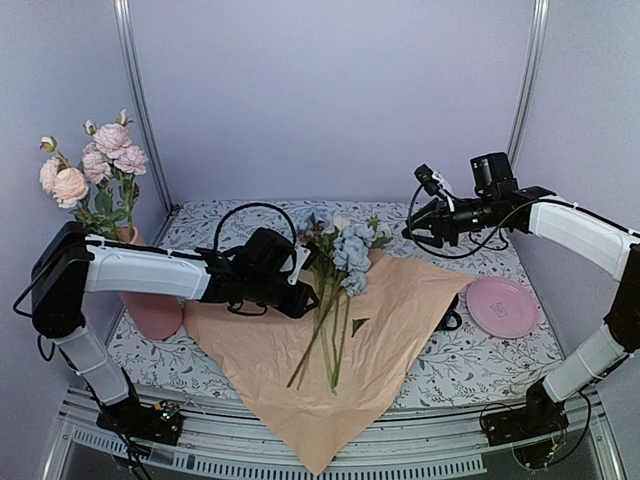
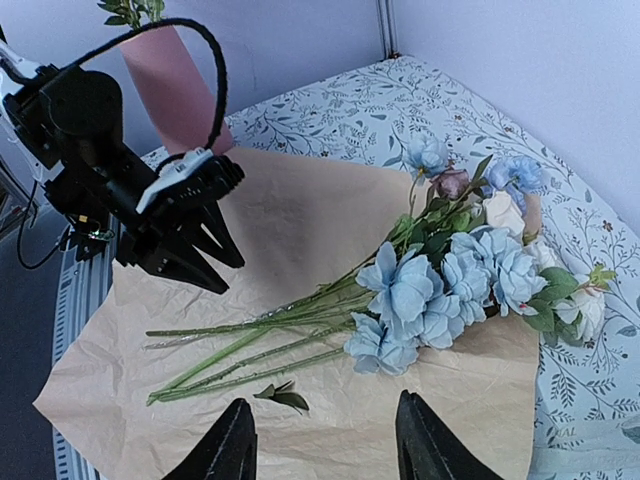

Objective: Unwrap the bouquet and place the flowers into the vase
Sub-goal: Pick up the fake flower from the flattened wrapping paper.

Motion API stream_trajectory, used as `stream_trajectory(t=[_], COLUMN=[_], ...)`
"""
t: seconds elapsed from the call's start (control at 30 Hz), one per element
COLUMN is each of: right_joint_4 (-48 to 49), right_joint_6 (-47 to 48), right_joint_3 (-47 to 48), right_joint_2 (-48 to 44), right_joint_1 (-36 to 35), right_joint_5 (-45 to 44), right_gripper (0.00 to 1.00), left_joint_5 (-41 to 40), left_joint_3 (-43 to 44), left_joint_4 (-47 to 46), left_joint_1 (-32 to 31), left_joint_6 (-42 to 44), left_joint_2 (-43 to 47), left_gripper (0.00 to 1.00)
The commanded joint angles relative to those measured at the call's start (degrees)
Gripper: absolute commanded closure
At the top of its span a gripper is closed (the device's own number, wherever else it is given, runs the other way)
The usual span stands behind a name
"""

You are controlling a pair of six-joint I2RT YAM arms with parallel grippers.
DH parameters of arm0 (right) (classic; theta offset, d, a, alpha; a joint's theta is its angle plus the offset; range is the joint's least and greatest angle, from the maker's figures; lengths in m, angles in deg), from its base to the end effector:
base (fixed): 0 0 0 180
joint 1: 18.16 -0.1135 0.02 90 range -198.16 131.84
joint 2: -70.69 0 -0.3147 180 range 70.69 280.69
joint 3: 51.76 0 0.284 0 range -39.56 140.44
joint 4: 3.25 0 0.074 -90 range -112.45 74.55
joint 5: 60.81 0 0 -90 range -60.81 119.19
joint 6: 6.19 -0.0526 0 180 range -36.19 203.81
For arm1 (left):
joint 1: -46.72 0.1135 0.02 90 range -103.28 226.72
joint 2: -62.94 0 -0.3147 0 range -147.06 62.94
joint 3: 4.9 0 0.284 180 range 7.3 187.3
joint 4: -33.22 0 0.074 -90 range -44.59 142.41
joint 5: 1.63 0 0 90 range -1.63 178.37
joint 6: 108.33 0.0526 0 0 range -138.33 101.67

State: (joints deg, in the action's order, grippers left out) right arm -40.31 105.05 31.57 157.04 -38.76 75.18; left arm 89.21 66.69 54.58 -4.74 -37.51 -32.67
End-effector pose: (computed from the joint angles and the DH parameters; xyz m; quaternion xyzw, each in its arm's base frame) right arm 0.3313 0.1649 0.3414 -0.4520 0.7207 0.3520 0.3904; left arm 0.2481 -0.3126 0.2210 0.2598 0.8879 -0.2250 0.3058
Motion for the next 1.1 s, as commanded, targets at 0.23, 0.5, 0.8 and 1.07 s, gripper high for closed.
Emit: stream_trajectory(t=[0.23, 0.5, 0.8, 1.07], right_joint_4=[10.1, 12.7, 13.8, 14.0], right_joint_6=[-0.8, 0.1, 0.8, 1.2], right_joint_3=[-12.4, -14.7, -16.7, -16.8], right_joint_2=[-4.0, -5.6, -4.3, -3.7], right_joint_1=[0.0, 0.0, 0.1, 0.1], right_joint_5=[-1.2, -4.7, -4.5, -4.1], right_gripper=[0.49, 0.49, 0.50, 0.49], left_joint_5=[0.4, -1.3, -6.4, -11.9], left_joint_3=[-2.3, -3.6, -2.8, -0.3], left_joint_4=[-9.1, -9.2, -6.8, -1.6], left_joint_1=[-2.9, -5.7, -8.8, -10.0], left_joint_6=[-3.1, -4.8, -9.3, -11.3], left_joint_2=[-5.9, -8.8, -9.6, -7.7], left_gripper=[0.69, 0.66, 0.72, 0.67])
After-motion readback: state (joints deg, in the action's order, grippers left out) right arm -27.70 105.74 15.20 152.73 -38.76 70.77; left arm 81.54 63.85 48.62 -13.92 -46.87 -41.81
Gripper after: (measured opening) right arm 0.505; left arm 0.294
